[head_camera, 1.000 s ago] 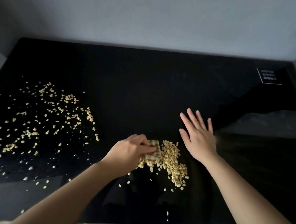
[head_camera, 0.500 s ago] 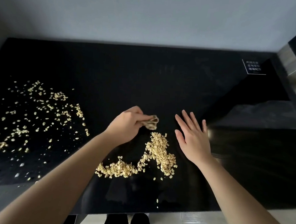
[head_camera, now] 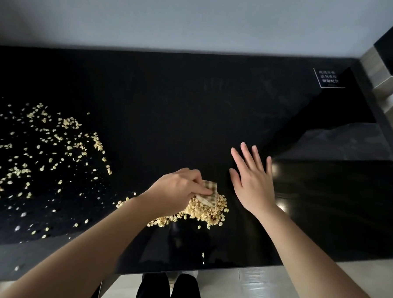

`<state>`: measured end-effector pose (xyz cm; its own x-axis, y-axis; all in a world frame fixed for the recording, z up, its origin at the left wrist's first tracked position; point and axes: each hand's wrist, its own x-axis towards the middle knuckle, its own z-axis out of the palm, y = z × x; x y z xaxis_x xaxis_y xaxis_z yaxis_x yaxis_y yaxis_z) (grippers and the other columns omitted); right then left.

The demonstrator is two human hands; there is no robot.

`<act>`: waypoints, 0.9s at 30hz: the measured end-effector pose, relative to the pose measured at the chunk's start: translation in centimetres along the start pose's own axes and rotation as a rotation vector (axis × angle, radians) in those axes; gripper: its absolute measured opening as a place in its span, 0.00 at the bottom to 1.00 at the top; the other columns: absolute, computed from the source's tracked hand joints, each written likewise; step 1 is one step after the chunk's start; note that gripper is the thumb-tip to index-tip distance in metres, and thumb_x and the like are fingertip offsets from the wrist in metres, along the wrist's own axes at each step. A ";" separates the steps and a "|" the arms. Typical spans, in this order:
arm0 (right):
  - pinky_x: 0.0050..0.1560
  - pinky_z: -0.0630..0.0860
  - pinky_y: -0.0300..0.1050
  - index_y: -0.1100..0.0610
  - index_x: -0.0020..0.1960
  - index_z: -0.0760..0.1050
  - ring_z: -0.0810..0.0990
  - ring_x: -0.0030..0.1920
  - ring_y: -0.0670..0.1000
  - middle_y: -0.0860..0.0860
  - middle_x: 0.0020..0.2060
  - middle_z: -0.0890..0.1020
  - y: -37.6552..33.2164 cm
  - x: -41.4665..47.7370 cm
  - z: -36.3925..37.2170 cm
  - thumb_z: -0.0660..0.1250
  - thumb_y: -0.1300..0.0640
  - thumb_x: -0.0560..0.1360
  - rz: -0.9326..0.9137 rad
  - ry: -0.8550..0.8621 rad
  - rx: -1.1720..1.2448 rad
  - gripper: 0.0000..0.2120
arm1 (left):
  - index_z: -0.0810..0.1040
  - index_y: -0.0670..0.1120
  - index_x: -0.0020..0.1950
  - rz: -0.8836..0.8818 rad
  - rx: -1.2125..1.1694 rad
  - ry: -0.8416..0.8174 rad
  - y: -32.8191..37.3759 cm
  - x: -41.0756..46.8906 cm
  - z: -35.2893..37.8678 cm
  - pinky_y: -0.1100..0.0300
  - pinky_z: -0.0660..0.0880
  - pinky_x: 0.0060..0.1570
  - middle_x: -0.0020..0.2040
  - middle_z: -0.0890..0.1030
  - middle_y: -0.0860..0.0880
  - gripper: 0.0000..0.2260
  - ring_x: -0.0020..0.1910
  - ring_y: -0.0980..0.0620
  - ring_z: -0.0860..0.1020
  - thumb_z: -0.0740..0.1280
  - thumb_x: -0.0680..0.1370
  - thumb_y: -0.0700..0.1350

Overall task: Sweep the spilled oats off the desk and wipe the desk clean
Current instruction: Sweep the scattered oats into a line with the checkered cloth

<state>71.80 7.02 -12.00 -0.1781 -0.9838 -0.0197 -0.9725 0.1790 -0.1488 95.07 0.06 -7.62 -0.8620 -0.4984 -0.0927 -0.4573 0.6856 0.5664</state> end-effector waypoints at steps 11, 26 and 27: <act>0.76 0.53 0.61 0.48 0.76 0.60 0.53 0.78 0.52 0.49 0.77 0.59 0.7 -3.3 -0.1 0.47 0.47 0.82 0.003 0.036 0.070 0.24 | 0.79 0.52 0.63 -0.084 -0.133 0.014 1.5 1.5 -2.4 0.62 0.73 0.42 0.48 0.73 0.55 0.17 0.43 0.57 0.74 0.61 0.80 0.36; 0.74 0.55 0.65 0.50 0.76 0.59 0.53 0.78 0.54 0.51 0.77 0.60 0.2 -3.9 -0.3 0.46 0.49 0.81 0.060 -0.003 0.073 0.25 | 0.78 0.57 0.63 0.018 -0.054 -0.180 4.5 0.4 1.9 0.57 0.72 0.56 0.53 0.74 0.57 0.18 0.54 0.58 0.71 0.60 0.80 0.38; 0.74 0.55 0.65 0.49 0.77 0.58 0.53 0.78 0.55 0.51 0.77 0.59 0.2 -3.9 -0.5 0.46 0.48 0.81 0.057 -0.019 0.065 0.25 | 0.79 0.57 0.62 0.024 -0.059 -0.173 4.6 0.2 1.8 0.57 0.72 0.55 0.52 0.74 0.57 0.18 0.53 0.58 0.72 0.60 0.80 0.38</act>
<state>72.27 10.89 -11.47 -0.2298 -0.9720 -0.0483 -0.9488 0.2348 -0.2111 92.40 4.07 -6.45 -0.8995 -0.3801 -0.2155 -0.4271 0.6610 0.6170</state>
